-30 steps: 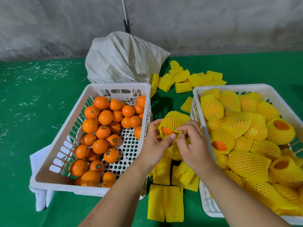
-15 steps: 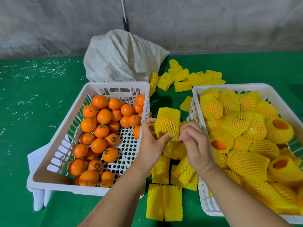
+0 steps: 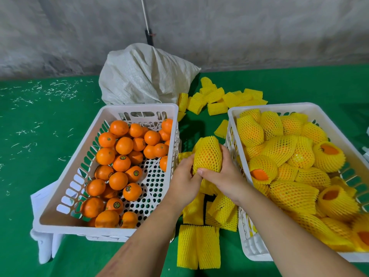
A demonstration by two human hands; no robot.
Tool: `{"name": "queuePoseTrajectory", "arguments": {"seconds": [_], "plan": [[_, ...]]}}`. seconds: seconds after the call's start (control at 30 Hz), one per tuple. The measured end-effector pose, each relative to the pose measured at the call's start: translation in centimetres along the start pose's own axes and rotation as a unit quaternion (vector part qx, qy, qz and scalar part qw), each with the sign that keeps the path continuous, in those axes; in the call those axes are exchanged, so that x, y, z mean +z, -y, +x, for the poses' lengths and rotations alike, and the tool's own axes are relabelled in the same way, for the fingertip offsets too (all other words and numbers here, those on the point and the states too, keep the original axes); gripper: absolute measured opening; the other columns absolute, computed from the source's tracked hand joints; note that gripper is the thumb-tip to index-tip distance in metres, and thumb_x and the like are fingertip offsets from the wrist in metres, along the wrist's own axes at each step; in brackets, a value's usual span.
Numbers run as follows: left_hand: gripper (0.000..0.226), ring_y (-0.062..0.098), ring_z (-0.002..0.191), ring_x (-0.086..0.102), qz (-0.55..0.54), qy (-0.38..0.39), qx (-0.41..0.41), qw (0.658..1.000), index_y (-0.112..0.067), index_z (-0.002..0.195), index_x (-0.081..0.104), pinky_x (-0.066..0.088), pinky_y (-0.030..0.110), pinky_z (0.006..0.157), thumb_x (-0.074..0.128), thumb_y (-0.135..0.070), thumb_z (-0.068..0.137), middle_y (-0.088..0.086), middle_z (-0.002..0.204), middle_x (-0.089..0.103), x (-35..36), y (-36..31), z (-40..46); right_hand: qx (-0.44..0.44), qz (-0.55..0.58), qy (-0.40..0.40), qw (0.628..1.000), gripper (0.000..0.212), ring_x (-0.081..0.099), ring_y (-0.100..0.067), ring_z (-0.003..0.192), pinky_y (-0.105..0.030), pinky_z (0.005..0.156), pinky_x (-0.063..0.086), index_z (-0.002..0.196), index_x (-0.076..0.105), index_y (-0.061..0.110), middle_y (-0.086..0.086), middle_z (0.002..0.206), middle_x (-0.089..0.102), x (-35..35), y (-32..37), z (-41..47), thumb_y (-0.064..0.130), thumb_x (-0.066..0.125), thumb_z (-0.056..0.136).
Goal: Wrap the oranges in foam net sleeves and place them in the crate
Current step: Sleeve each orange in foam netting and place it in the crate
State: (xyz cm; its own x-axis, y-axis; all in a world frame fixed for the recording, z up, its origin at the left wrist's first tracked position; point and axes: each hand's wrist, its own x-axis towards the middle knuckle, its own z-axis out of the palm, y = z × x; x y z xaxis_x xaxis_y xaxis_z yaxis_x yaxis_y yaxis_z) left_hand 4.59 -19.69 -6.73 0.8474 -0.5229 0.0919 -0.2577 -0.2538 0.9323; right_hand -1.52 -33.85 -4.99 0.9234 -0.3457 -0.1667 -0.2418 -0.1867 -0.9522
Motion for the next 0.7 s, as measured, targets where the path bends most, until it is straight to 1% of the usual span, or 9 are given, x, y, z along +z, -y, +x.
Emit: {"name": "queuePoseTrajectory", "arguments": {"seconds": [0.07, 0.13, 0.23, 0.3, 0.4, 0.47, 0.53, 0.6, 0.7], "plan": [[0.035, 0.033, 0.104, 0.064, 0.001, -0.002, -0.007, 1.000, -0.026, 0.125, 0.070, 0.053, 0.059, 0.091, 0.057, -0.005, 0.100, 0.010, 0.108, 0.069, -0.2, -0.1, 0.0, 0.020, 0.049, 0.014, 0.998, 0.102, 0.051, -0.001, 0.112, -0.013, 0.077, 0.049, 0.152, 0.015, 0.051, 0.022, 0.131, 0.042, -0.1, 0.2, -0.1, 0.048, 0.081, 0.073], [0.037, 0.034, 0.098, 0.062, 0.016, 0.001, -0.004, 1.000, -0.025, 0.121, 0.071, 0.052, 0.059, 0.087, 0.057, -0.001, 0.096, 0.012, 0.102, 0.068, -0.4, -0.1, 0.0, 0.048, 0.164, 0.042, 0.984, 0.086, 0.055, -0.021, 0.124, -0.037, 0.092, 0.057, 0.145, 0.023, 0.047, 0.002, 0.144, 0.044, -0.1, 0.4, -0.2, 0.024, 0.079, 0.084], [0.043, 0.028, 0.103, 0.063, 0.031, 0.037, 0.010, 0.999, -0.020, 0.142, 0.060, 0.054, 0.053, 0.091, 0.063, -0.009, 0.101, 0.007, 0.114, 0.066, -0.1, -0.1, -0.2, 0.082, 0.362, 0.064, 0.927, 0.061, 0.063, -0.035, 0.118, -0.046, 0.089, 0.057, 0.141, 0.040, 0.029, -0.017, 0.140, 0.056, -0.6, 1.1, -0.4, -0.005, 0.056, 0.093], [0.056, 0.022, 0.099, 0.061, 0.041, 0.070, 0.020, 0.997, -0.032, 0.153, 0.047, 0.056, 0.039, 0.087, 0.067, -0.029, 0.101, -0.004, 0.115, 0.059, 0.1, -0.2, -0.8, 0.088, 0.455, 0.054, 0.884, 0.054, 0.066, -0.035, 0.104, -0.043, 0.080, 0.054, 0.143, 0.048, 0.016, -0.020, 0.128, 0.064, -1.6, 1.5, -0.9, 0.006, 0.051, 0.090], [0.063, 0.013, 0.102, 0.058, 0.062, 0.131, 0.050, 0.988, -0.064, 0.148, 0.034, 0.054, 0.025, 0.084, 0.064, -0.051, 0.095, -0.024, 0.116, 0.048, 0.4, -0.3, -1.8, 0.101, 0.522, 0.017, 0.847, 0.055, 0.064, -0.029, 0.098, -0.039, 0.085, 0.053, 0.139, 0.058, 0.018, -0.016, 0.122, 0.066, -3.2, 1.6, -1.8, 0.051, 0.056, 0.095], [0.067, 0.010, 0.105, 0.059, 0.085, 0.158, 0.049, 0.983, -0.057, 0.155, 0.030, 0.055, 0.029, 0.087, 0.065, -0.049, 0.098, -0.027, 0.122, 0.047, 0.6, -0.2, -2.1, 0.112, 0.533, -0.029, 0.838, 0.062, 0.061, -0.024, 0.091, -0.033, 0.077, 0.055, 0.147, 0.050, 0.024, -0.013, 0.125, 0.059, -4.1, 1.6, -2.3, 0.056, 0.060, 0.095], [0.066, 0.008, 0.105, 0.060, 0.109, 0.165, 0.042, 0.979, -0.052, 0.156, 0.028, 0.056, 0.035, 0.090, 0.065, -0.039, 0.102, -0.023, 0.127, 0.047, 0.6, 0.1, -2.0, 0.098, 0.558, -0.088, 0.819, 0.061, 0.056, -0.023, 0.085, -0.029, 0.068, 0.055, 0.149, 0.039, 0.031, -0.012, 0.130, 0.052, -5.6, 1.0, -3.0, 0.035, 0.069, 0.096], [0.064, 0.007, 0.103, 0.061, 0.112, 0.159, 0.031, 0.981, -0.046, 0.157, 0.030, 0.056, 0.037, 0.090, 0.063, -0.034, 0.104, -0.019, 0.128, 0.048, 0.6, 0.4, -1.8, 0.079, 0.583, -0.136, 0.797, 0.063, 0.057, -0.023, 0.088, -0.029, 0.070, 0.056, 0.142, 0.041, 0.034, -0.011, 0.127, 0.053, -7.8, 0.5, -4.0, 0.019, 0.076, 0.091], [0.061, 0.005, 0.102, 0.061, 0.100, 0.140, 0.017, 0.985, -0.039, 0.158, 0.035, 0.057, 0.031, 0.087, 0.062, -0.032, 0.104, -0.019, 0.126, 0.051, 0.5, 0.5, -1.6, 0.075, 0.566, -0.170, 0.803, 0.075, 0.062, -0.015, 0.106, -0.027, 0.096, 0.053, 0.120, 0.058, 0.021, 0.000, 0.126, 0.057, -11.2, -0.2, -5.8, 0.052, 0.092, 0.060]]}}
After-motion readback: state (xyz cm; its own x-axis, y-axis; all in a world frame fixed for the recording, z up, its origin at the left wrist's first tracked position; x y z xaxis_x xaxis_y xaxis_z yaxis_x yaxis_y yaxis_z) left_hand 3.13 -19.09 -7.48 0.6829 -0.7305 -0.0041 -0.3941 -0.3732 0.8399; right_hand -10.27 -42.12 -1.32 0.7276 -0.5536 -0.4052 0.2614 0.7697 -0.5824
